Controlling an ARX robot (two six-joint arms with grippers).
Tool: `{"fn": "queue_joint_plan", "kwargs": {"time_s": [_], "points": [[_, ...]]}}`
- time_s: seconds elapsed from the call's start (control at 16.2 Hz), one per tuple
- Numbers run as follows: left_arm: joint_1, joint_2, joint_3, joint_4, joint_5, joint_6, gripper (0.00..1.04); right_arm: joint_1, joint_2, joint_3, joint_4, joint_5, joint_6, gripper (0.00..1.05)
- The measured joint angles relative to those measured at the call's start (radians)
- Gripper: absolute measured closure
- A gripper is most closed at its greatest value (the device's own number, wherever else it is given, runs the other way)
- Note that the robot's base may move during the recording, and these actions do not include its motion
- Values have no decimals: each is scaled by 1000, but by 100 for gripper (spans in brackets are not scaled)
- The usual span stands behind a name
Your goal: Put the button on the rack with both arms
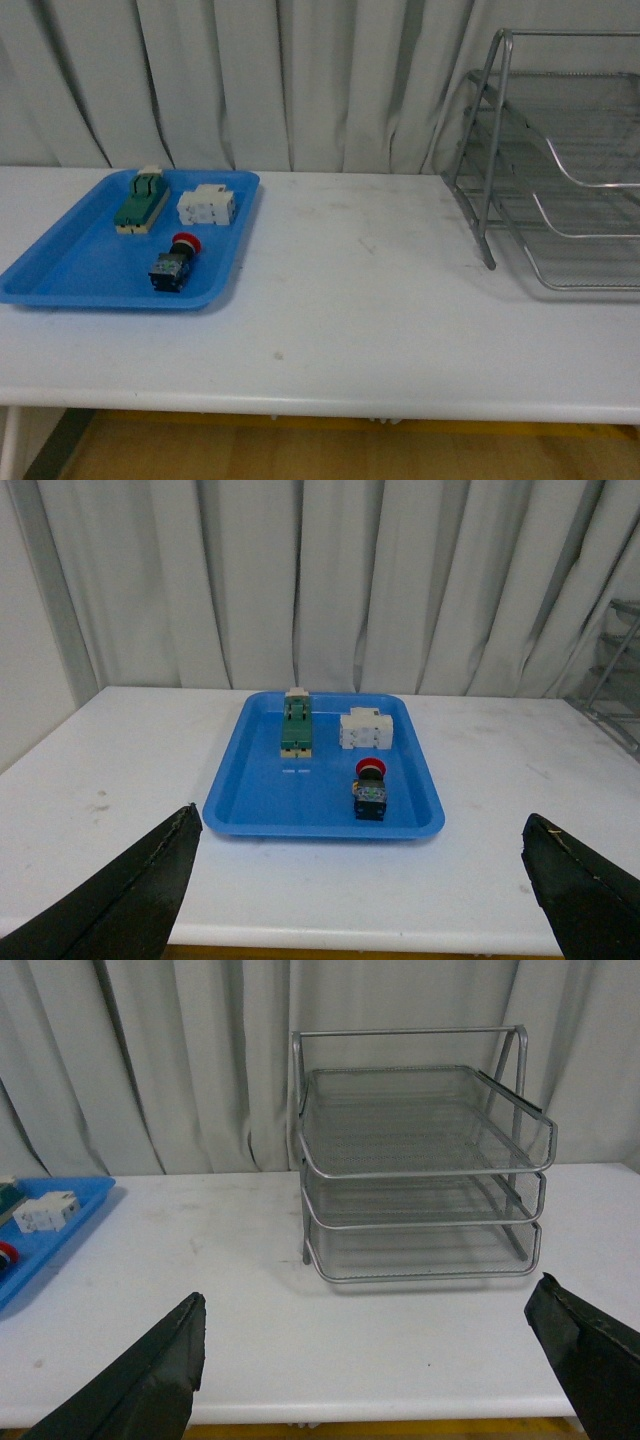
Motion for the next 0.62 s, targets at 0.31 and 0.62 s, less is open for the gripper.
{"fn": "queue_joint_plan", "kwargs": {"time_s": [0.31,0.62], "points": [[0,0,0,0,0,0,7,0,0,0,0,0,0,6],[0,0,0,0,0,0,7,0,0,0,0,0,0,6]]}}
